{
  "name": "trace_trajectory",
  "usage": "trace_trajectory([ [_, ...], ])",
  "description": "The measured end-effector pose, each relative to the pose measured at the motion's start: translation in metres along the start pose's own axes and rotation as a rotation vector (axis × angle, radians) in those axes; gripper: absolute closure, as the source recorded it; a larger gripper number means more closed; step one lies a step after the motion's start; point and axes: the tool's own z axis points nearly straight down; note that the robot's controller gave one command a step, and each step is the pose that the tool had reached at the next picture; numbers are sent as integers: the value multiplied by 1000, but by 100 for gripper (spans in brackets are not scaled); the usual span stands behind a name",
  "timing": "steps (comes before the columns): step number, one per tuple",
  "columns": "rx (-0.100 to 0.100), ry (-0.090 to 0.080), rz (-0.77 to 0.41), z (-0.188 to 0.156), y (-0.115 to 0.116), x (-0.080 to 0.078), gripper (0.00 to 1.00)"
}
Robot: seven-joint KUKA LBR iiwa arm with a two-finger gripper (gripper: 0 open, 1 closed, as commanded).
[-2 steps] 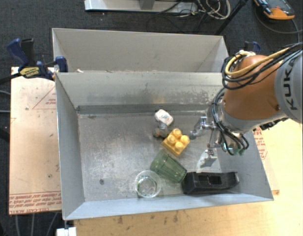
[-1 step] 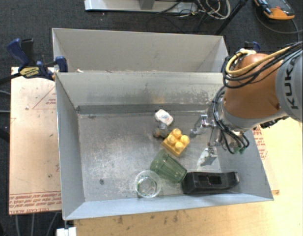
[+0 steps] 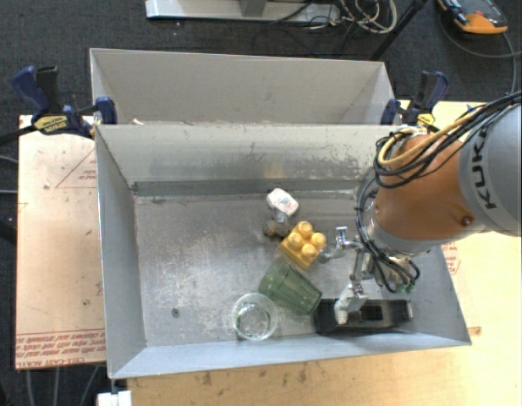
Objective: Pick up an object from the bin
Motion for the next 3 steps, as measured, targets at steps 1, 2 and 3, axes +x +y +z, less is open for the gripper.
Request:
trace_trajectory([
  [1, 1, -9, -11, -5, 0, -3, 0],
  [2, -2, 4, -7, -12, 2, 24, 0],
  [3, 1, -40, -75, 49, -3, 13, 0],
])
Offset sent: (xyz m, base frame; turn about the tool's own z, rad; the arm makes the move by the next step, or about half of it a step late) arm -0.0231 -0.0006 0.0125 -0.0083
